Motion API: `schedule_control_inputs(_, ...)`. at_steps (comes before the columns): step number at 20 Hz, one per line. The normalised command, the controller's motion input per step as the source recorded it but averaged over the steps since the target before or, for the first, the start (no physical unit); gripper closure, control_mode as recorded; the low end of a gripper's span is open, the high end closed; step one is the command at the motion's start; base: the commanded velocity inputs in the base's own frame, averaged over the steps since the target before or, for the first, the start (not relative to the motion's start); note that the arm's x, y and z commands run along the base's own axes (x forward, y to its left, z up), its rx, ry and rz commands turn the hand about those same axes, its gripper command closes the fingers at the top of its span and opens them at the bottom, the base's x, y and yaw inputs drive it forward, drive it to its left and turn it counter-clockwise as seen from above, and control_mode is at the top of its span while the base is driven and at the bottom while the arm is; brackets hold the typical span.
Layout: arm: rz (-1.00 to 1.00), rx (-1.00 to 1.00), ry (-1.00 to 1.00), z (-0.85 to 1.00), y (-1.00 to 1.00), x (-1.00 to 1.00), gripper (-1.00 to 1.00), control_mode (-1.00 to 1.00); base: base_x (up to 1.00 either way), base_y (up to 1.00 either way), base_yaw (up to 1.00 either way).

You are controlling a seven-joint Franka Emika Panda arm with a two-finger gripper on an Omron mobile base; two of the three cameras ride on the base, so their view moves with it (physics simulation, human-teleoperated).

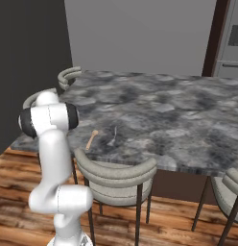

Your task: Pick up the metallic utensils from the counter and place them in the open drawer. Make sure not to pick up any wooden utensils.

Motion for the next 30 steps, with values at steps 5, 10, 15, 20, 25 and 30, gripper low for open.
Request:
schedule_control_inputs(5,0.0,0.0,-0.04,0.88,-0.49,-0.47,1.0,-1.0,0.0,0.0,0.0)
schedule_control_inputs(10,0.01,0.0,-0.02,0.75,-0.79,-0.55,1.0,-1.0,0.0,0.0,0.0)
schedule_control_inputs(15,0.12,0.0,-0.01,0.5,-0.98,-0.41,1.0,-1.0,0.0,0.0,0.0)
schedule_control_inputs(20,0.23,0.0,-0.01,0.39,-1.0,-0.23,1.0,-1.0,0.0,0.0,0.0)
schedule_control_inputs(25,0.24,0.04,-0.03,0.23,-0.88,-0.37,1.0,-1.0,0.0,0.0,0.0)
schedule_control_inputs(30,-0.07,-0.01,-0.01,0.36,-0.6,-0.17,1.0,-1.0,0.0,0.0,0.0)
